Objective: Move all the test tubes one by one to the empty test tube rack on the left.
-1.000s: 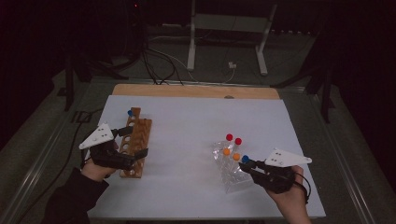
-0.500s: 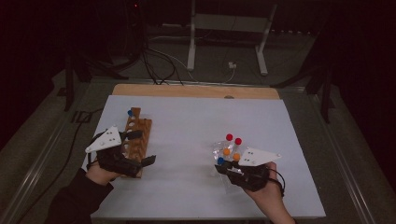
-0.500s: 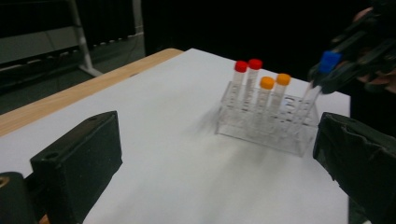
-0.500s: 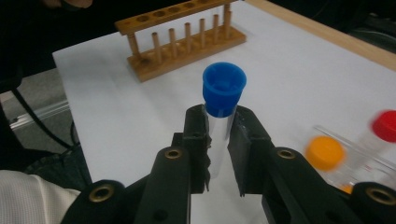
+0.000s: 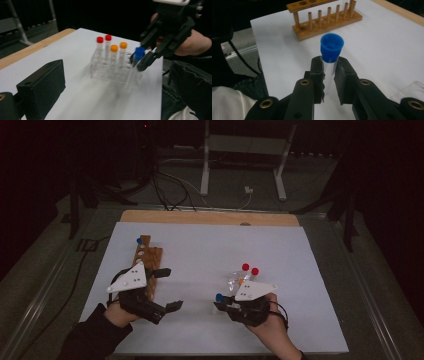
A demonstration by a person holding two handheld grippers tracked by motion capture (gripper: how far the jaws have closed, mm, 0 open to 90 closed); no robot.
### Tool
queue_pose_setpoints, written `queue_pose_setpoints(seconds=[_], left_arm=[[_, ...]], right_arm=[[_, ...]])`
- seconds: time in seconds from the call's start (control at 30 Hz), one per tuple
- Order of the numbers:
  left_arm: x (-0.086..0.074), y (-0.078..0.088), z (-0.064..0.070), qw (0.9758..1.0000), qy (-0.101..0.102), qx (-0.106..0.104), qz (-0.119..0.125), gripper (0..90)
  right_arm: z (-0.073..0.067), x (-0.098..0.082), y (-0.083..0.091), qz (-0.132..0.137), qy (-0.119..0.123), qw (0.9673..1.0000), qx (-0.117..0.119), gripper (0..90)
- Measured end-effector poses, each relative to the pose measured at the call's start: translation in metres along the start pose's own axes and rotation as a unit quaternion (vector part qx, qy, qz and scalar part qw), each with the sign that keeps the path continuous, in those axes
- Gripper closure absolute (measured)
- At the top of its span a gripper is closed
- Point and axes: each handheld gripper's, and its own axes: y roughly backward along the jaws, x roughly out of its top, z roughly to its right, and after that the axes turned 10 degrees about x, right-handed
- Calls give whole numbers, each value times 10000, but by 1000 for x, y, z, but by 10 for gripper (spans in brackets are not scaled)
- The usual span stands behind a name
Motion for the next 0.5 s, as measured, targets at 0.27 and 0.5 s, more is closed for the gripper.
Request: queue_pose_setpoints(seconds=[0.27, 0.5], left_arm=[[-3, -19, 18, 9996, 20, -277, -68, 53], [-5, -28, 27, 9996, 49, -282, 4, 209]], right_arm=[[-8, 0, -13, -147, 71, 9997, 196, 770], [-10, -1, -18, -220, 44, 9993, 290, 770]])
